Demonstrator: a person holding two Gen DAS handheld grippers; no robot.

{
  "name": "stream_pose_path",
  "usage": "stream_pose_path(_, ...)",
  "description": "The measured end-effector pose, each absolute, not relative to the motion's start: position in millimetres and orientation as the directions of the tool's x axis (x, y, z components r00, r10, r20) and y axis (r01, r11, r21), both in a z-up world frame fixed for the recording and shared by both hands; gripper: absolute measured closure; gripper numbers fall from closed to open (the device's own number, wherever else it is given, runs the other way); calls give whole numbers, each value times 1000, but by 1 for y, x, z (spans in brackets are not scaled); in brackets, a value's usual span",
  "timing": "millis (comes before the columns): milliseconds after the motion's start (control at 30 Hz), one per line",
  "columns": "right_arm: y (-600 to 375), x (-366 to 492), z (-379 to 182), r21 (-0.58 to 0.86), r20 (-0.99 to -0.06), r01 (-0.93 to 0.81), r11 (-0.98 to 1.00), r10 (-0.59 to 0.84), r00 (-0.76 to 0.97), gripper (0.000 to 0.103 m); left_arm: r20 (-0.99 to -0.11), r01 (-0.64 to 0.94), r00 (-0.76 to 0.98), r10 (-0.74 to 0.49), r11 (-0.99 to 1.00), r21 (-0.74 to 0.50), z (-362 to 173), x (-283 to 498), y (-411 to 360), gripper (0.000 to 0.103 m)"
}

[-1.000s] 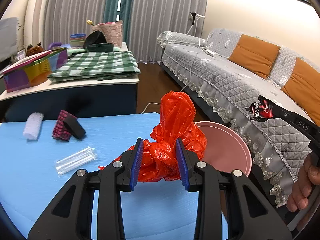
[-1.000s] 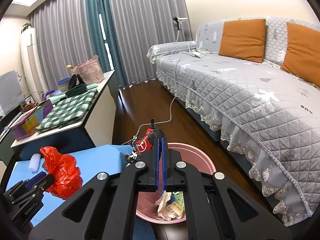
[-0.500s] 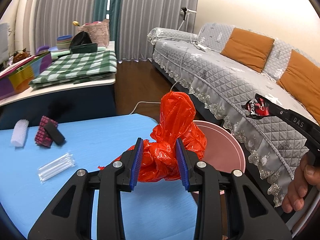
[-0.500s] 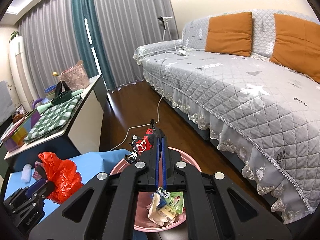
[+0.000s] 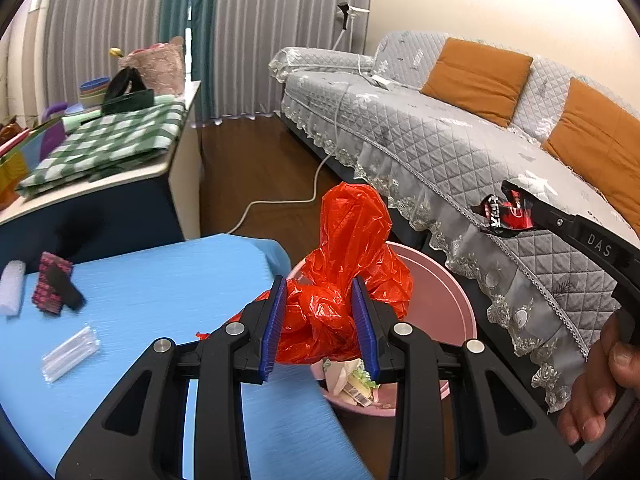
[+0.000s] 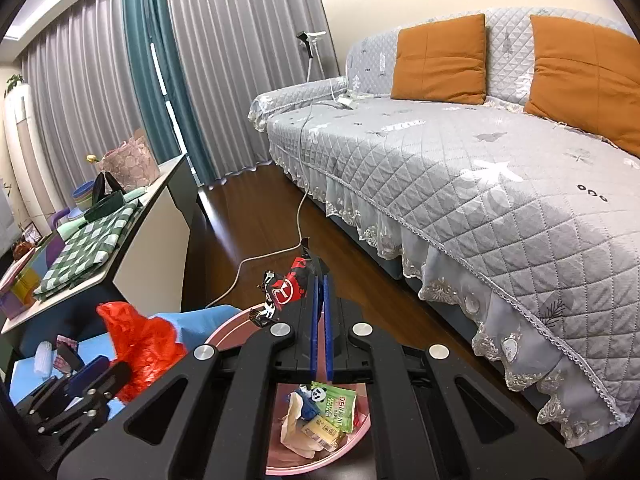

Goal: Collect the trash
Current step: 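Open the left tool over the bucket while the right tool opens, dropping the snack packet, then withdraw both open tools from the bucket back toward the table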

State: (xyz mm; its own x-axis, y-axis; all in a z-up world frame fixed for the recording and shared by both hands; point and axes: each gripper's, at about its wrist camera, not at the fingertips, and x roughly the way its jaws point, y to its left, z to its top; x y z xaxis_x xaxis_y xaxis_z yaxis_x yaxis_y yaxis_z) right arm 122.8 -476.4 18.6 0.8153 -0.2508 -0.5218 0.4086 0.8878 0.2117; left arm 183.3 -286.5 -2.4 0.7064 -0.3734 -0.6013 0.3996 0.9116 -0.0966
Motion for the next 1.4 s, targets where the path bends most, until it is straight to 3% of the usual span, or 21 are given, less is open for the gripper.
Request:
stream_pose_path(200,-479,129,14,222,-535,398,890,-231,813,100,-611,412,694,-381,906,-97,-8,190,-301,70)
stream_pose_path(333,-476,133,13,226,-540,382,896,-211,815,94,-613,425,686,-392,900,-100,-10,195,-306,68)
stream_pose_path(367,-477,135,12,228,-547,382,896,-207,811,90,-623,424,680,-386,901,-95,-12,197,-308,63)
stream_pose_path(433,-477,136,10,229,-556,396,889,-214,803,51,-642,423,666,-380,901,-95,-15,202,-308,61)
stream_pose_path(467,-478,135,10,233,-556,401,886,-217,802,48,-644,418,665,-378,903,-98,-16,202,-306,61)
stream_pose_path(800,-464,134,20,241,-551,398,885,-212,807,48,-635,397,673,-379,910,-122,-11,189,-279,61)
stream_pose_path(1167,-396,137,41,225,-516,278,934,-128,847,48,-602,313,731,-323,942,-125,11,164,-198,61)
stream_pose_path(1400,-342,139,50,234,-500,198,952,-57,864,55,-564,204,788,-247,969,-140,28,154,-124,61)
